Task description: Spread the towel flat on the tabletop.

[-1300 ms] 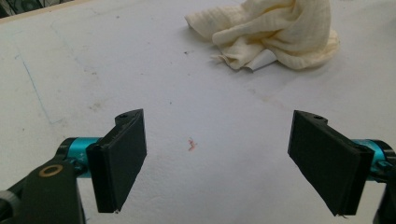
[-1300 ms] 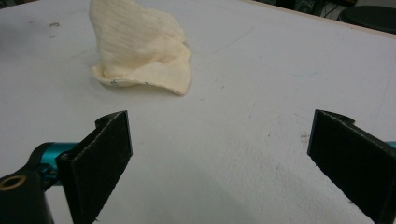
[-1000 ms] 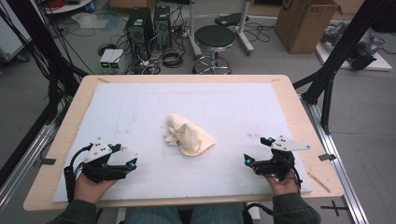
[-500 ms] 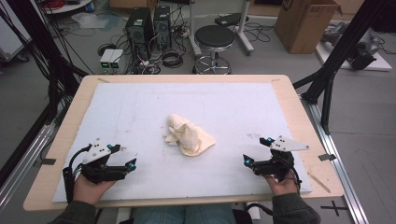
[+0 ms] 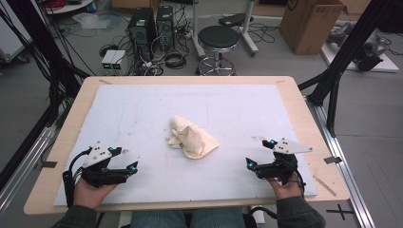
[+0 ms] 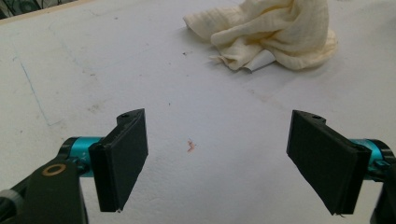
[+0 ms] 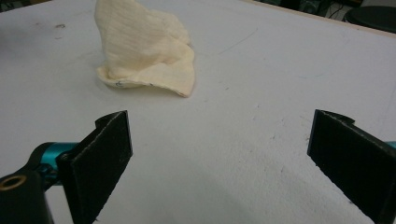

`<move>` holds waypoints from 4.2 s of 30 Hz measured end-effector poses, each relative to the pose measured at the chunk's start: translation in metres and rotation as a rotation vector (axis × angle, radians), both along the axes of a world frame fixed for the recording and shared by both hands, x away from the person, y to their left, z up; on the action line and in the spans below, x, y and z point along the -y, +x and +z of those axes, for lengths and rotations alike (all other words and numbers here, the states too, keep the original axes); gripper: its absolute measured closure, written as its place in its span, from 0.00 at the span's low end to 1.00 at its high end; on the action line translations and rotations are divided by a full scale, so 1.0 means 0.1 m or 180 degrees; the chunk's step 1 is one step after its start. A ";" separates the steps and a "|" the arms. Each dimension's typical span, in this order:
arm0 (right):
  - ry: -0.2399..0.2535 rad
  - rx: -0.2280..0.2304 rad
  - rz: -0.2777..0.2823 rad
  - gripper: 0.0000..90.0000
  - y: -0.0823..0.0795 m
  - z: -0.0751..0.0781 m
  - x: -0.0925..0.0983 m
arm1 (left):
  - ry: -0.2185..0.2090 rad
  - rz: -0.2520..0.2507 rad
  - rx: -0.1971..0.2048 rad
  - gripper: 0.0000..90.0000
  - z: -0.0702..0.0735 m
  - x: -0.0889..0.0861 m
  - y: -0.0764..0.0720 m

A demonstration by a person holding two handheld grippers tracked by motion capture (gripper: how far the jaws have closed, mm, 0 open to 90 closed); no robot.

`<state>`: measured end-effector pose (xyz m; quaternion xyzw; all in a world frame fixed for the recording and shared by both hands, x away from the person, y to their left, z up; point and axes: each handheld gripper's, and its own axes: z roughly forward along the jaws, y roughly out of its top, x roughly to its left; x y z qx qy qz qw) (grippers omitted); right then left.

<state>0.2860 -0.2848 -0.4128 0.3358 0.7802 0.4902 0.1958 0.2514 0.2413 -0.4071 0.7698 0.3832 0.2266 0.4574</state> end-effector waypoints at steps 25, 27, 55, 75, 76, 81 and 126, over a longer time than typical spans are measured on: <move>-0.0112 -0.0032 0.0481 0.18 0.33 0.18 -0.48 | -0.0026 -0.0026 0.0006 0.24 0.00 0.03 0.03; -0.0066 -0.0027 0.0510 0.19 0.36 0.20 -0.52 | -0.0041 -0.0035 0.0003 0.24 0.00 0.06 0.05; -0.0453 -0.0330 0.1068 0.55 1.01 -0.02 -1.87 | -0.0003 -0.0093 0.0013 0.25 0.00 0.05 0.06; -0.0474 -0.0117 0.0871 0.85 0.81 0.37 -1.48 | -0.0001 -0.0131 0.0028 0.26 0.01 0.09 0.06; -0.0472 -0.0113 0.0852 0.85 0.81 0.39 -1.45 | -0.0002 -0.0135 0.0020 0.26 0.01 0.09 0.06; -0.0588 -0.0269 0.0715 0.83 0.84 0.25 -1.33 | -0.0012 -0.0141 0.0031 0.26 0.01 0.10 0.06; -0.0546 -0.0591 0.0728 0.68 0.77 -0.29 -0.46 | 0.0376 -0.0606 -0.0514 0.83 -0.27 1.24 1.13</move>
